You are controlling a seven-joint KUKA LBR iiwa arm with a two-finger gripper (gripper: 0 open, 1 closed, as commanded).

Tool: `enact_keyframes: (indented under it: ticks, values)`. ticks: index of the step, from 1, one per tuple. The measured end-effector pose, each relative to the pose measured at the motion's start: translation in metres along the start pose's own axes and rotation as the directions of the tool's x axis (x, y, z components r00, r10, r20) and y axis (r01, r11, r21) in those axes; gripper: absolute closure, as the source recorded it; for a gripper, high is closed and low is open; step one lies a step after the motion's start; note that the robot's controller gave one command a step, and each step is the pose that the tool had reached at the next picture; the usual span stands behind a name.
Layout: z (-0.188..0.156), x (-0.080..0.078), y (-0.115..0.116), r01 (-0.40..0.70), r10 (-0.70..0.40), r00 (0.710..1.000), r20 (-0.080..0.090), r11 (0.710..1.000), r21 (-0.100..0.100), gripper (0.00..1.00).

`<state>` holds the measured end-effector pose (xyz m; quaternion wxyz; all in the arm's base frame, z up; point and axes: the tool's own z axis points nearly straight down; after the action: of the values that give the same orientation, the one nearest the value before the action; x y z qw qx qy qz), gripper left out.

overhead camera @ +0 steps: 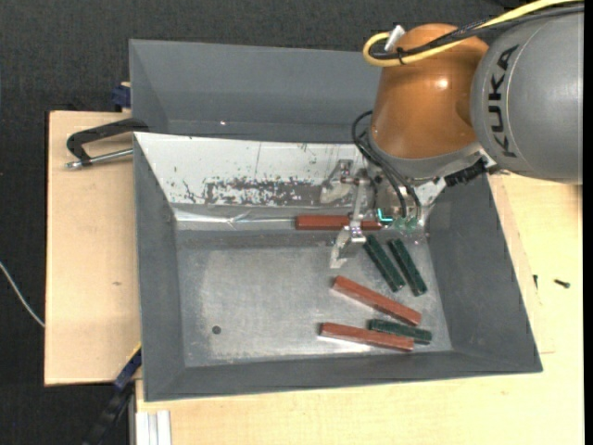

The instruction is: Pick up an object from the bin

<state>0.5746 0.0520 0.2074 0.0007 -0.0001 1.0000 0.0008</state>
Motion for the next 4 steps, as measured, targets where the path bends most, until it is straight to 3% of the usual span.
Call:
enact_keyframes:
  ticks: [1, 2, 3, 4]
  values:
    - [0.004, 0.01, -0.019, 0.101, -0.101, 0.995, 0.002, 0.995, -0.001, 0.0]
    - [0.069, 0.042, -0.04, 0.134, -0.134, 0.991, 0.004, 0.991, 0.001, 0.0]
    - [0.109, 0.048, -0.041, 0.091, -0.091, 0.996, -0.007, 0.996, -0.001, 0.0]
    - [0.116, 0.046, -0.064, 0.116, -0.116, 0.993, 0.003, 0.993, -0.001, 0.0]
